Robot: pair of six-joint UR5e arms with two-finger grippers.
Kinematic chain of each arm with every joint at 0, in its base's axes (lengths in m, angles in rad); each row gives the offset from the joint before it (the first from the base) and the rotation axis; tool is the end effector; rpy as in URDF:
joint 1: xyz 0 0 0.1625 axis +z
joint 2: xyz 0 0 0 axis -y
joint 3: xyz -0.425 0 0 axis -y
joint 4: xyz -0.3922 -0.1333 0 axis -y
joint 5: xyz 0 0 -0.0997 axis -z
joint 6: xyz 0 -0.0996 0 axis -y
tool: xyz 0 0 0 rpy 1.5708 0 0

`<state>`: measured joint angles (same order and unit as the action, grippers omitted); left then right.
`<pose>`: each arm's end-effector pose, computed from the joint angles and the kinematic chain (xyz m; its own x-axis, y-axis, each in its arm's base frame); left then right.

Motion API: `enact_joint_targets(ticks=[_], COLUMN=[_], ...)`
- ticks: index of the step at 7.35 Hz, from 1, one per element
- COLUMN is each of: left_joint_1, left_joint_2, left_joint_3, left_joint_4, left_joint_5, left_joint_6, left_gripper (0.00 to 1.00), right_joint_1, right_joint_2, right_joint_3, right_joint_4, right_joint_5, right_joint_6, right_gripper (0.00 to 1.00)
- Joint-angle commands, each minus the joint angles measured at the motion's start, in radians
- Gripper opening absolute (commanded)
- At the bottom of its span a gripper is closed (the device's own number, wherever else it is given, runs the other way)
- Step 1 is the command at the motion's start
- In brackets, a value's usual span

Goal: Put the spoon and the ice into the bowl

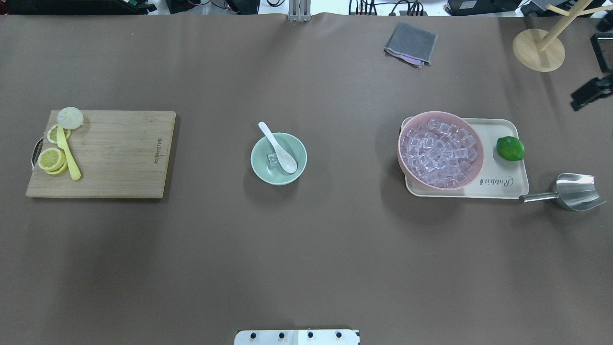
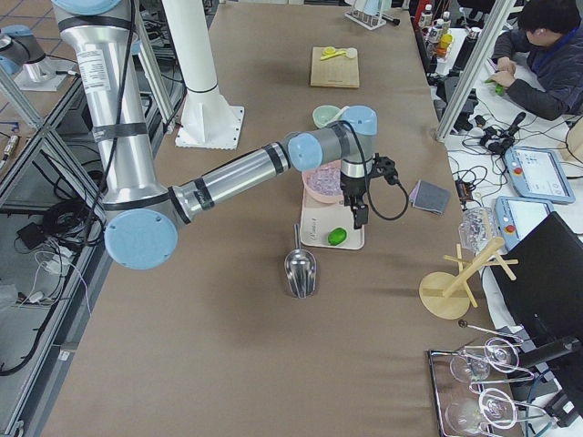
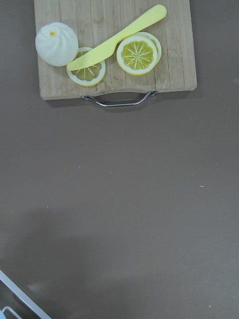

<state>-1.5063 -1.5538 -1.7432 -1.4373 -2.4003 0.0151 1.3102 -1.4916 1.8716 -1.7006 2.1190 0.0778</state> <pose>-0.0287 -0.4843 0.5918 0.6717 0.0747 -0.7370 -0.0746 0.9967 0.0330 -0.0542 -0.5191 0.4984 0.8084 -0.2708 0.5226 0.1874 0.9601 0.2076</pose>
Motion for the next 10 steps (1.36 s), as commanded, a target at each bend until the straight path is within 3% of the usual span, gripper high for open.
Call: enact_joint_targets(ticks=[1, 4, 7, 10], left_joint_1=[0.0, 0.0, 0.0, 0.0], left_joint_2=[0.001, 0.0, -0.008, 0.0], left_joint_3=[-0.005, -0.009, 0.046, 0.027], left_joint_4=[-0.002, -0.005, -0.046, -0.049], left_joint_5=[-0.005, -0.003, 0.006, 0.045], left_joint_6=[0.002, 0.009, 0.006, 0.008], left_gripper=[0.98, 0.98, 0.98, 0.98], right_joint_1=[0.14, 0.208, 0.228, 0.228], right_joint_2=[-0.226, -0.334, -0.335, -0.335], right_joint_3=[0.004, -0.011, 0.004, 0.004], right_joint_4=[0.001, 0.021, 0.024, 0.024], right_joint_5=[0.001, 0.102, 0.136, 0.136], right_joint_6=[-0.232, -0.225, -0.225, -0.227], right_gripper=[1.0, 1.0, 1.0, 1.0])
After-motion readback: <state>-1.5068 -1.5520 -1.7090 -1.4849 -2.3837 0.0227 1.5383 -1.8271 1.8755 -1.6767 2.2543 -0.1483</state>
